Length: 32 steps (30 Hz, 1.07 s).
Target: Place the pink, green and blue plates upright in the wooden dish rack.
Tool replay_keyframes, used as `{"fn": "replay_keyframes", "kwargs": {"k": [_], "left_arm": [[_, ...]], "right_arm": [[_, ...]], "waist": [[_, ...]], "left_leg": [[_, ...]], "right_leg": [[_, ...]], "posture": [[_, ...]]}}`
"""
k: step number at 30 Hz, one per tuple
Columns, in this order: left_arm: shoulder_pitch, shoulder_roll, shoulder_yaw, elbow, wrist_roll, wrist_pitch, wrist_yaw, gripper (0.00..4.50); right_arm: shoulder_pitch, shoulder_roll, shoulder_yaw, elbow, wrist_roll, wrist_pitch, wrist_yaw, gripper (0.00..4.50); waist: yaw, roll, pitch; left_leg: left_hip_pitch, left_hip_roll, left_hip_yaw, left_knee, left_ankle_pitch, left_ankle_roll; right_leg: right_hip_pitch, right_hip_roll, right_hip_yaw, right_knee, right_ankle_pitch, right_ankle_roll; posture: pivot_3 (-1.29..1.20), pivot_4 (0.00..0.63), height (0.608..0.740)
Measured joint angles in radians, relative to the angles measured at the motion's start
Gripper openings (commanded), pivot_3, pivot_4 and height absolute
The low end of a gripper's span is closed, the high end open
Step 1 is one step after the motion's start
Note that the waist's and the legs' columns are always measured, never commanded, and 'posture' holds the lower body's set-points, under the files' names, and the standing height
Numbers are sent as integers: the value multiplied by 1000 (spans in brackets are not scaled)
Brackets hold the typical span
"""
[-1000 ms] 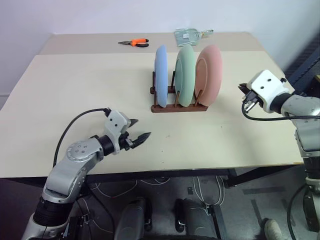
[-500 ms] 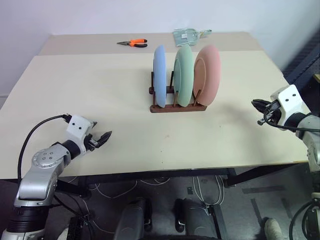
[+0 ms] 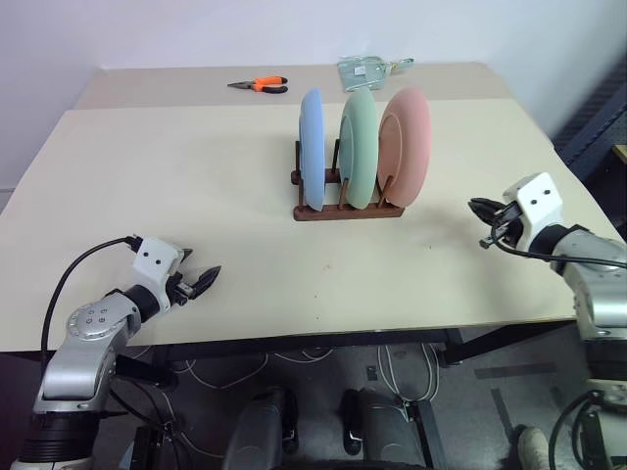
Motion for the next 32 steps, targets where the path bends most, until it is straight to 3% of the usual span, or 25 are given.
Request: {"fn": "replay_keyframes", "kwargs": {"k": [18,32], "left_arm": [[-31,-17,32,-148,-50,140,65,3536],[-24,-20,11,-178,-52,177,51,3536]], "right_arm": [[-95,8,34,116,-33,-66,-9,90],[-33,5,37,68,-34,-53,4,90]], "waist": [[1,0,0],[1,0,0]], "left_leg": [[0,0,0,0,0,0],[0,0,0,0,0,0]], "right_leg": [[0,1,0,0,0,0],[0,1,0,0,0,0]], "posture": [[0,150,740],[0,150,740]]}}
